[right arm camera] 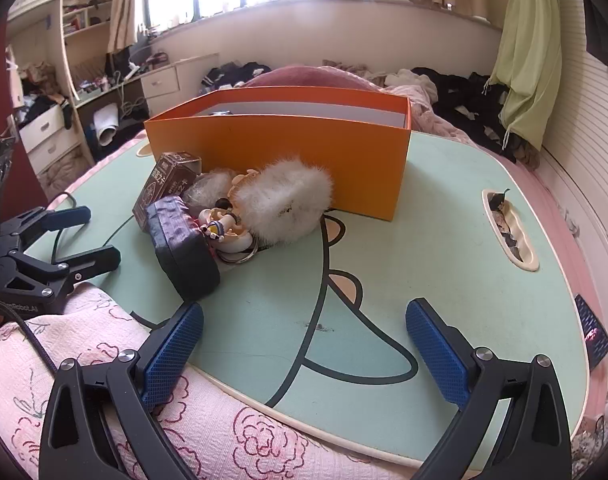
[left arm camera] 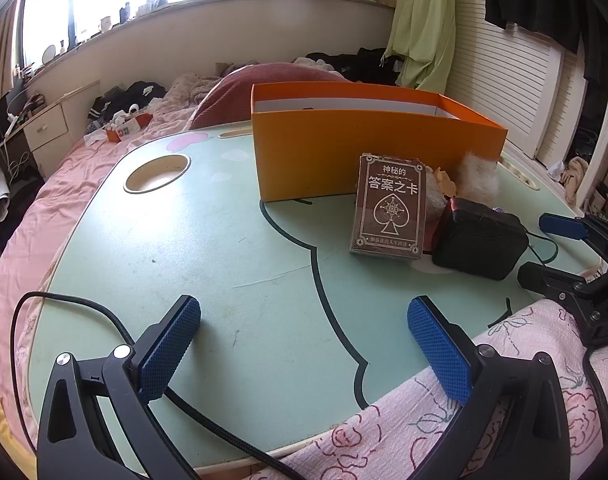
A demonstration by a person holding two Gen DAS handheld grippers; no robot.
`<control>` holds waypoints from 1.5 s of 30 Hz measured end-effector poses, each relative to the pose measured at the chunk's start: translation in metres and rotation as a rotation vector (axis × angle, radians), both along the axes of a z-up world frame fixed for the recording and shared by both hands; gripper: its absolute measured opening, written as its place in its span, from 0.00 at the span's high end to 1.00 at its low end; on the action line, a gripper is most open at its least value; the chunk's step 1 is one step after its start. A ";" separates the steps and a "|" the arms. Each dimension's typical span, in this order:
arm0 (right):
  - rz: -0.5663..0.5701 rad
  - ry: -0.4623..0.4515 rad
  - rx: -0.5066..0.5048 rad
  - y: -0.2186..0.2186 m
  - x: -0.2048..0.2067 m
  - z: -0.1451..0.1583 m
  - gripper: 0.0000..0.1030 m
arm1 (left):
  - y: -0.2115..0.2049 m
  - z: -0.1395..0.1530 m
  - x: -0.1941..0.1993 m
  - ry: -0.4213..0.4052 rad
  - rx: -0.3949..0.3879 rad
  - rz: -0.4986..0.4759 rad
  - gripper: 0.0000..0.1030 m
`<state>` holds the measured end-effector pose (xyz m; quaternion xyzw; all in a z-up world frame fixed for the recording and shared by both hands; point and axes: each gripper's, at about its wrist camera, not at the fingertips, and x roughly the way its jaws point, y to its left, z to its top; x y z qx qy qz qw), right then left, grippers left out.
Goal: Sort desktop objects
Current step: 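Grasp the dark red pouch with the right gripper and lift it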
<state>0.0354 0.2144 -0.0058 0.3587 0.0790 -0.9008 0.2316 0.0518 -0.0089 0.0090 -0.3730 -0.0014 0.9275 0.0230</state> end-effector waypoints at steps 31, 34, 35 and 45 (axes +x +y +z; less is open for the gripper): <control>0.376 0.063 0.025 -0.077 0.002 0.026 0.75 | -0.002 -0.001 0.001 0.001 0.002 0.003 0.00; 0.397 0.034 0.074 -0.081 0.000 0.016 0.65 | -0.001 -0.001 0.001 0.001 0.003 0.004 0.00; 0.401 0.018 0.059 -0.081 -0.003 0.014 0.64 | -0.002 -0.001 0.001 0.001 0.004 0.004 0.00; 0.362 0.031 -0.216 -0.037 0.001 0.032 0.74 | -0.002 0.000 0.002 0.005 0.001 0.006 0.00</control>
